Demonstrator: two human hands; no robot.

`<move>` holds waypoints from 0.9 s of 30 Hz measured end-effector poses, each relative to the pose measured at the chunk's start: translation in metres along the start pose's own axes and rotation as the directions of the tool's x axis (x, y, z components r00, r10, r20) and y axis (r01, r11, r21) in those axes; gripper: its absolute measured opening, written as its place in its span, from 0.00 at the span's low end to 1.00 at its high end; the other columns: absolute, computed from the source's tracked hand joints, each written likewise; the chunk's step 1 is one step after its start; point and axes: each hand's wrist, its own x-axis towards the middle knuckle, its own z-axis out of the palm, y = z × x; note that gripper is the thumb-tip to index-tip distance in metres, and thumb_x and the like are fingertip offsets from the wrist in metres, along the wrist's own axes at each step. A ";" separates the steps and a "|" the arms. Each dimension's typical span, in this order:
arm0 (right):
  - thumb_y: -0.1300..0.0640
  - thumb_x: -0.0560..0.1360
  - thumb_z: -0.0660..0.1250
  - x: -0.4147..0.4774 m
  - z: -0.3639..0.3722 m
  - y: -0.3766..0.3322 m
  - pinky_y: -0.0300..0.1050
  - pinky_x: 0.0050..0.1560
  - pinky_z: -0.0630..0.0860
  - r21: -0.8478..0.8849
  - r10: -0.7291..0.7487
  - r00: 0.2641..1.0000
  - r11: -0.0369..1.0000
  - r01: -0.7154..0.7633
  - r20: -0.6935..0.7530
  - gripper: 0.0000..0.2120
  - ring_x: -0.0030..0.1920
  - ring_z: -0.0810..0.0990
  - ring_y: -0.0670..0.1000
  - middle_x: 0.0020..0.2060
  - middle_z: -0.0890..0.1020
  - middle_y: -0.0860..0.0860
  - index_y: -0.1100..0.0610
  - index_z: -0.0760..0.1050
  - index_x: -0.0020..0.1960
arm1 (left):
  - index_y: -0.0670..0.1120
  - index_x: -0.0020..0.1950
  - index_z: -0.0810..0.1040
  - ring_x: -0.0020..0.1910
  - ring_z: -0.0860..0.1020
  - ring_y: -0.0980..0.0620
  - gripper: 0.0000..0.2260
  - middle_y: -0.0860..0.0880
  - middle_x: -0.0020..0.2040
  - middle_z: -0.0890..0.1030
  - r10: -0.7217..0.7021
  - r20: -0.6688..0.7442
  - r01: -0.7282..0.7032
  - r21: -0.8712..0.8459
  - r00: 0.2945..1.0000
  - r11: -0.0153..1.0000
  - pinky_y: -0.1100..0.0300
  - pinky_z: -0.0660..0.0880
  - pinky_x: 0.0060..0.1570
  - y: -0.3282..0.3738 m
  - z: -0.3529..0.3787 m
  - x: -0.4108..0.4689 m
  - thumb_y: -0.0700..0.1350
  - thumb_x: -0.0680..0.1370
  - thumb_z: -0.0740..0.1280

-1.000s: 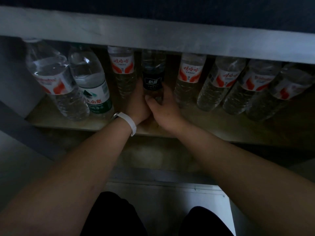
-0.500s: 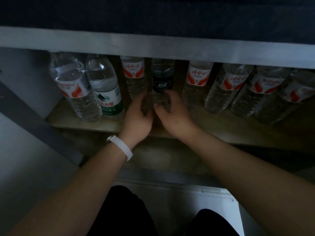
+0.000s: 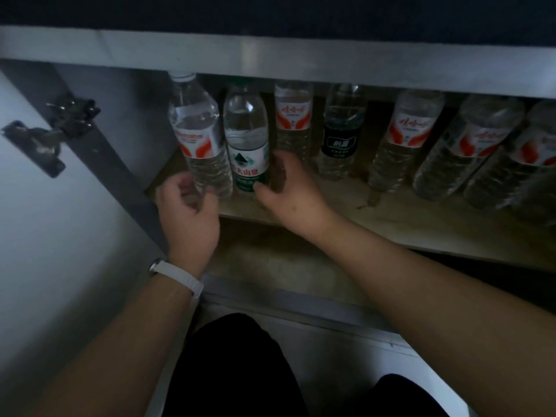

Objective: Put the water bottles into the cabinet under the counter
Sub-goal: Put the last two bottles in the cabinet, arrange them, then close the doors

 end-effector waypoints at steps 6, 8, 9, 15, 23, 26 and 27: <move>0.51 0.69 0.77 0.017 0.036 0.000 0.40 0.61 0.71 0.067 -0.047 0.995 0.996 0.052 -0.083 0.38 0.65 0.71 0.41 0.67 0.73 0.47 0.50 0.60 0.72 | 0.63 0.62 0.69 0.63 0.77 0.60 0.26 0.57 0.63 0.78 0.050 0.135 -0.036 -0.101 0.990 0.994 0.53 0.76 0.65 0.010 0.004 0.027 0.49 0.71 0.78; 0.49 0.67 0.78 0.022 0.044 0.005 0.46 0.63 0.74 0.077 -0.027 0.992 0.996 0.037 -0.125 0.41 0.66 0.72 0.44 0.67 0.73 0.47 0.49 0.59 0.72 | 0.58 0.65 0.69 0.64 0.77 0.60 0.28 0.56 0.64 0.78 0.057 0.162 -0.042 -0.098 0.985 0.994 0.55 0.75 0.65 0.012 0.008 0.032 0.49 0.71 0.78; 0.49 0.67 0.78 0.024 0.047 0.006 0.48 0.63 0.74 0.078 -0.013 0.990 0.997 0.024 -0.138 0.41 0.66 0.73 0.45 0.67 0.73 0.47 0.48 0.59 0.72 | 0.57 0.66 0.68 0.64 0.77 0.59 0.29 0.55 0.64 0.78 0.051 0.164 -0.036 -0.095 0.985 0.995 0.55 0.75 0.65 0.011 0.011 0.035 0.50 0.71 0.78; 0.46 0.67 0.77 0.040 0.057 0.008 0.50 0.60 0.77 0.064 0.045 0.973 0.997 -0.031 -0.228 0.36 0.62 0.77 0.47 0.64 0.77 0.47 0.48 0.63 0.69 | 0.58 0.64 0.71 0.59 0.78 0.62 0.23 0.60 0.59 0.79 0.075 0.095 -0.068 -0.082 0.993 0.994 0.62 0.75 0.60 0.003 0.018 0.044 0.52 0.73 0.76; 0.51 0.69 0.77 0.063 0.069 0.002 0.35 0.54 0.71 0.053 0.017 0.957 0.999 -0.002 -0.288 0.32 0.61 0.75 0.43 0.62 0.77 0.48 0.53 0.67 0.68 | 0.64 0.58 0.70 0.58 0.76 0.63 0.17 0.63 0.55 0.77 0.043 0.095 -0.038 -0.061 0.995 0.997 0.68 0.71 0.57 0.002 0.026 0.076 0.51 0.76 0.74; 0.52 0.70 0.76 0.076 0.074 0.002 0.34 0.53 0.69 0.017 -0.005 0.951 1.000 0.011 -0.311 0.30 0.62 0.75 0.45 0.63 0.78 0.50 0.55 0.67 0.68 | 0.66 0.52 0.67 0.53 0.73 0.68 0.16 0.67 0.49 0.74 0.035 0.112 -0.030 -0.046 0.993 0.998 0.76 0.65 0.51 0.002 0.029 0.090 0.50 0.77 0.73; 0.52 0.71 0.76 0.080 0.075 0.002 0.35 0.54 0.69 0.001 -0.014 0.947 1.000 0.015 -0.321 0.30 0.63 0.76 0.48 0.63 0.78 0.51 0.56 0.67 0.68 | 0.65 0.52 0.67 0.50 0.71 0.71 0.16 0.67 0.48 0.73 0.040 0.118 -0.036 -0.043 0.992 0.998 0.77 0.65 0.49 0.001 0.030 0.095 0.50 0.78 0.73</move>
